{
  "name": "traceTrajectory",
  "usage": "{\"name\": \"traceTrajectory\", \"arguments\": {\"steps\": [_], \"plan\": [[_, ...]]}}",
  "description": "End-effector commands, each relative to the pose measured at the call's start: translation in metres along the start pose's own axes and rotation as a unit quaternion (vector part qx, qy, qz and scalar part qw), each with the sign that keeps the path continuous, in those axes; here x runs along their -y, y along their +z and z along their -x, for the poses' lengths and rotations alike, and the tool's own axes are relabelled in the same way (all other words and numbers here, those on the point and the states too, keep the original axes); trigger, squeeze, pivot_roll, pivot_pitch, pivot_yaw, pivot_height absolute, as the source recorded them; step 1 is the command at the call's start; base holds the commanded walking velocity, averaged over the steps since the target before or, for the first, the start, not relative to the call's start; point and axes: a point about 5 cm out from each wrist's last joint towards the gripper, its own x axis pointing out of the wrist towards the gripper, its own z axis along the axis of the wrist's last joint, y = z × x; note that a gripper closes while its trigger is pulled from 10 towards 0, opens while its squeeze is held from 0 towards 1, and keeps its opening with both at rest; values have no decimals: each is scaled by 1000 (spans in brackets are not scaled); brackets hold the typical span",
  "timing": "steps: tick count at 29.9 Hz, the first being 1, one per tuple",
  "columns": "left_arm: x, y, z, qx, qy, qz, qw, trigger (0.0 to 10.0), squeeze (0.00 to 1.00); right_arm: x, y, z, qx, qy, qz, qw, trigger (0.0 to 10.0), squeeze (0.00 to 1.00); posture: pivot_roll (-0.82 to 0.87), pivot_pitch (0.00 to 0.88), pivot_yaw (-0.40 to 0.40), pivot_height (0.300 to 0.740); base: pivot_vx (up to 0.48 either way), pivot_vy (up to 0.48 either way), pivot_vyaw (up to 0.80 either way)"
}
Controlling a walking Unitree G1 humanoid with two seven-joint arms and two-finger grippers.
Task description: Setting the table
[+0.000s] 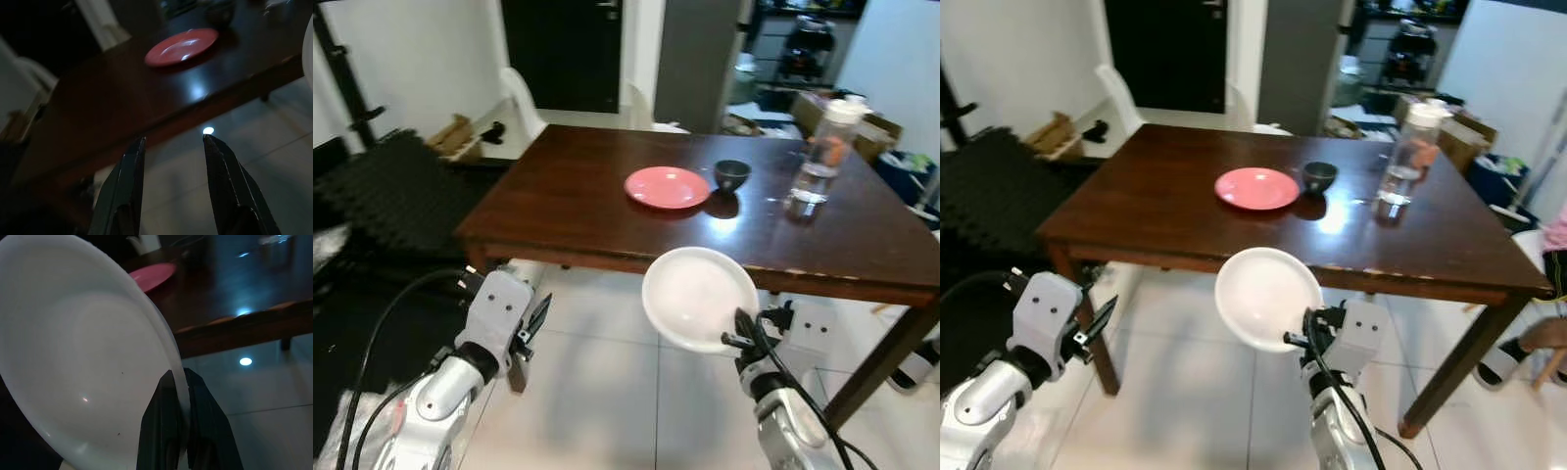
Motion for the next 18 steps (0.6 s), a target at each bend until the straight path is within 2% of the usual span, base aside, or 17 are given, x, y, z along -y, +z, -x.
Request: {"name": "traceTrajectory", "arguments": {"steps": [1,18], "plan": [[6,-2,1,-1,-7,2,1000,10000,0,5,-1,3,-2,-8,3,1000,10000,0,48,112,76,740,480,0,-544],[5,-3,0,0,-3,2,1000,10000,0,1,2,2,4,4,14,1000,10000,0,43,115,75,740,480,0,0]]}}
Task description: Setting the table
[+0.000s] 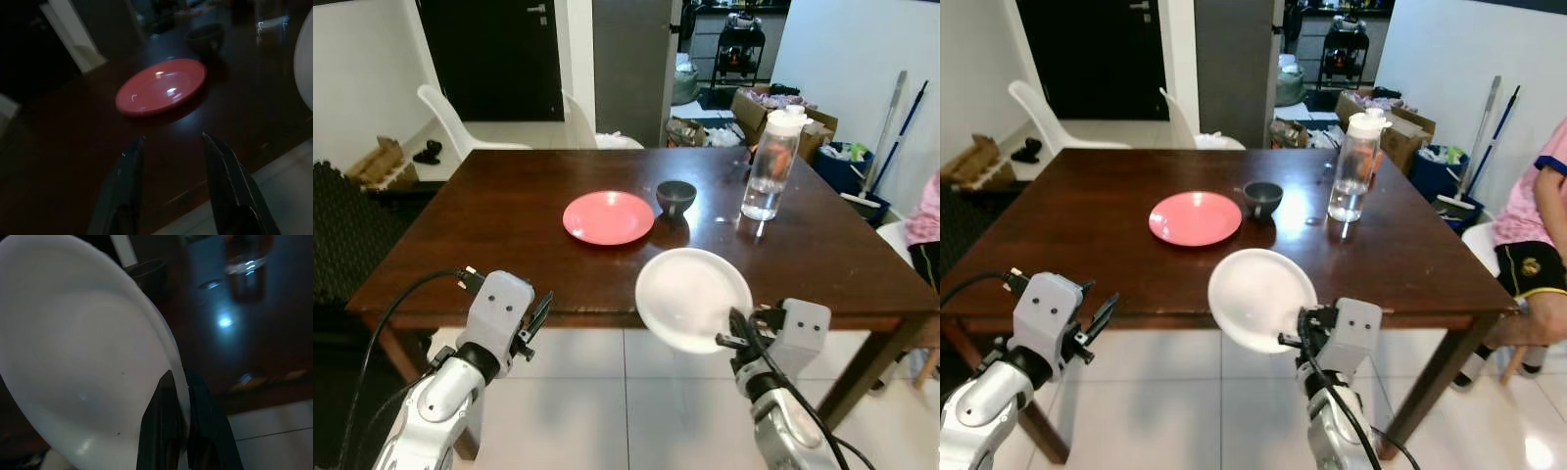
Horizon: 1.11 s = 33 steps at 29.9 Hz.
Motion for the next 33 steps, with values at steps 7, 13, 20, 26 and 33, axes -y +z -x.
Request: {"name": "traceTrajectory", "arguments": {"steps": [7,13,20,26,33], "plan": [[0,-6,3,-11,-2,-5,1000,10000,0,-3,4,1,12,5,5,1000,10000,0,43,112,75,740,480,0,0],[1,-6,2,-9,-5,-5,1000,10000,0,-11,27,1,68,24,59,996,10000,0,36,108,70,740,480,0,0],[3,-6,2,-7,-11,-6,1000,10000,0,-4,41,6,81,16,64,994,10000,0,21,108,69,740,480,0,0],[7,-7,2,-5,-24,-5,1000,10000,0,13,43,17,42,20,13,999,10000,0,8,106,69,740,480,0,0],[14,-7,3,-6,-42,5,999,10000,0,26,37,30,-15,42,-48,998,10000,0,-4,108,63,740,223,0,0]]}}
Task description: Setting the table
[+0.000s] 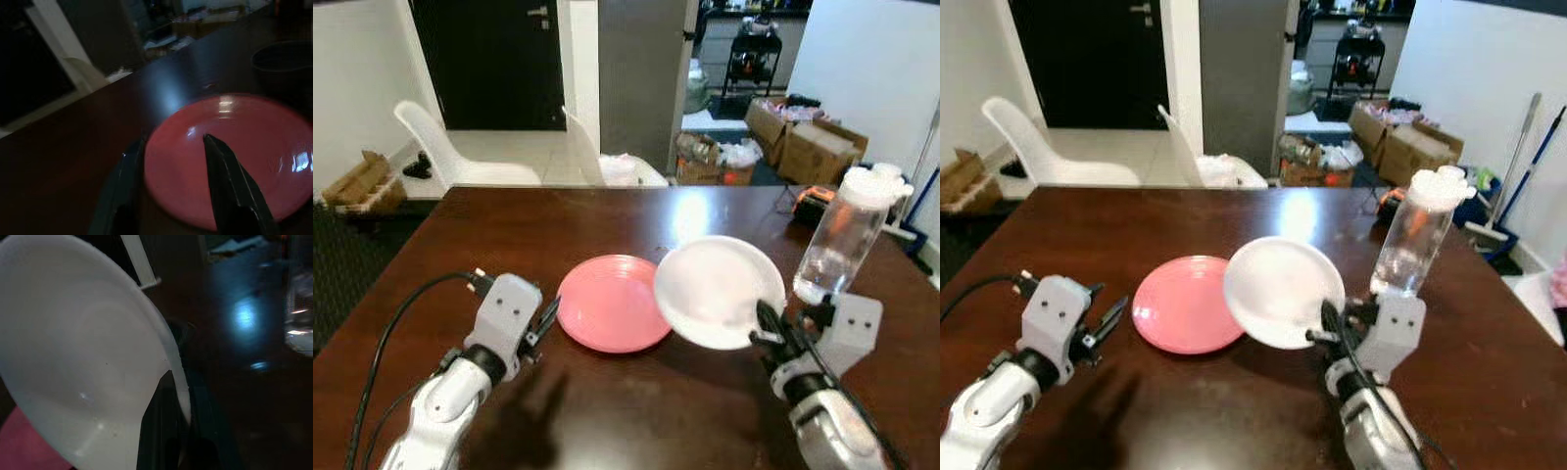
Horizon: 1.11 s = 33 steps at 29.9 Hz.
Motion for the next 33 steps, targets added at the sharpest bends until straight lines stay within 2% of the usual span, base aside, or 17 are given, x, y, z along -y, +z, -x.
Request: {"name": "traceTrajectory", "arguments": {"steps": [1,4,10,13,19,22,25,27,28,29,30,32,33], "plan": [[1,-6,5,-11,-7,3,1000,10000,0,-2,3,5,-4,17,-18,1000,10000,0,-4,108,63,740,0,0,0],[3,-6,7,-10,-13,5,1000,10000,0,2,5,16,-31,34,-34,998,10000,0,-10,115,60,740,0,0,0],[3,-8,9,-13,-15,4,1000,10000,0,-1,9,35,-74,81,-72,991,10000,0,-20,127,55,740,0,0,0],[4,-11,11,-18,-18,2,1000,10000,0,3,19,46,-84,101,-57,990,10000,0,-28,134,56,740,0,0,0],[6,-13,13,-23,-24,2,999,10000,0,14,30,57,-108,104,-27,988,10000,0,-35,144,54,740,0,0,0],[6,-14,13,-26,-26,1,999,10000,0,29,26,68,-132,69,-31,988,10000,0,-39,151,57,740,0,0,0],[6,-15,13,-27,-26,1,999,10000,0,38,23,69,-131,34,-44,990,10000,0,-40,154,61,740,0,0,0],[7,-16,14,-29,-29,1,999,10000,0,58,16,71,-122,-50,-91,987,10000,0,-41,155,70,740,0,0,0],[7,-16,14,-29,-29,1,999,10000,0,58,16,71,-122,-50,-91,987,10000,0,-41,155,70,740,0,0,0],[7,-16,14,-30,-30,0,999,10000,0,66,12,72,-114,-85,-124,982,10000,0,-39,156,74,740,0,0,0],[7,-16,14,-30,-30,0,999,10000,0,66,12,72,-114,-85,-124,982,10000,0,-39,156,74,740,0,0,0],[6,-17,13,-32,-32,-1,999,10000,0,79,8,71,-90,-134,-188,969,10000,0,-36,156,86,740,0,0,0],[6,-17,13,-32,-32,-1,999,10000,0,79,8,71,-90,-134,-188,969,10000,0,-36,156,86,740,0,0,0]]}}
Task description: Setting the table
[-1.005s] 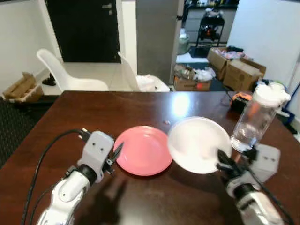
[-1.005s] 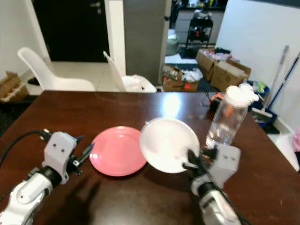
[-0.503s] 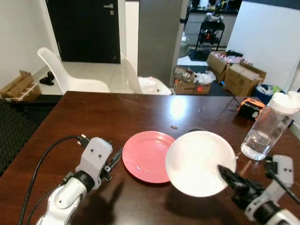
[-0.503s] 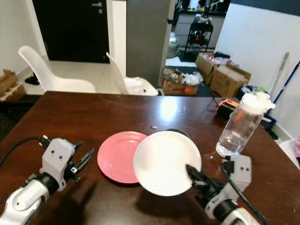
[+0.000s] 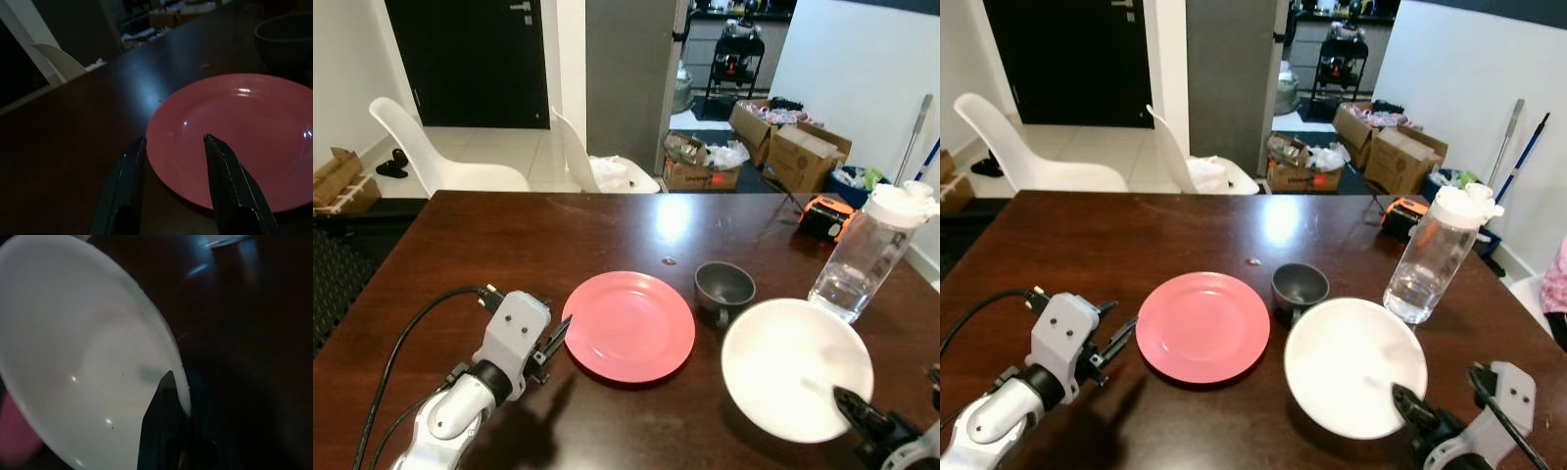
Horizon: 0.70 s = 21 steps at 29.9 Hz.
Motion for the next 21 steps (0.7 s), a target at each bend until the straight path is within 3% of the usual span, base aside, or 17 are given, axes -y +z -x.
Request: {"name": "traceTrajectory", "arguments": {"steps": [1,5,8,10,11,13,14,16,17,18,20,21], "plan": [[1,-6,2,-13,-10,-3,1000,10000,0,11,5,-2,29,-29,-58,997,10000,0,-33,153,92,740,0,0,0],[-2,-6,1,-13,-11,-6,1000,10000,0,5,15,-22,62,-22,-128,990,10000,0,-30,150,96,740,0,0,0],[-2,-6,1,-13,-11,-7,1000,10000,0,-1,15,-28,63,-22,-147,987,10000,0,-24,149,92,740,0,0,0],[-3,-5,1,-12,-9,-9,1000,10000,0,-20,11,-35,60,-19,-187,980,10000,0,-14,149,90,740,0,0,0],[-3,-5,1,-12,-9,-9,1000,10000,0,-20,11,-35,60,-19,-187,980,10000,0,-14,149,90,740,0,0,0],[-4,-5,2,-12,-7,-11,1000,10000,0,-45,6,-32,38,10,-188,981,10000,0,-12,153,90,740,0,0,0],[-4,-5,2,-12,-7,-11,1000,10000,0,-45,6,-32,38,10,-188,981,10000,0,-12,153,90,740,0,0,0],[-4,-6,4,-16,-9,-13,1000,10000,0,-74,-1,-15,-30,85,-42,995,10000,0,-17,155,93,740,0,0,0],[-4,-7,4,-17,-10,-13,1000,10000,0,-79,-2,-6,-58,110,25,992,10000,0,-26,156,99,740,0,0,0],[-4,-7,4,-17,-10,-13,1000,10000,0,-79,-2,-6,-58,110,25,992,10000,0,-26,156,99,740,0,0,0],[-4,-7,3,-17,-12,-12,1000,10000,0,-80,1,3,-86,135,110,981,10000,0,-43,156,105,740,0,0,0],[-4,-7,3,-17,-12,-12,1000,10000,0,-80,1,3,-86,135,110,981,10000,0,-43,156,105,740,0,0,0]]}}
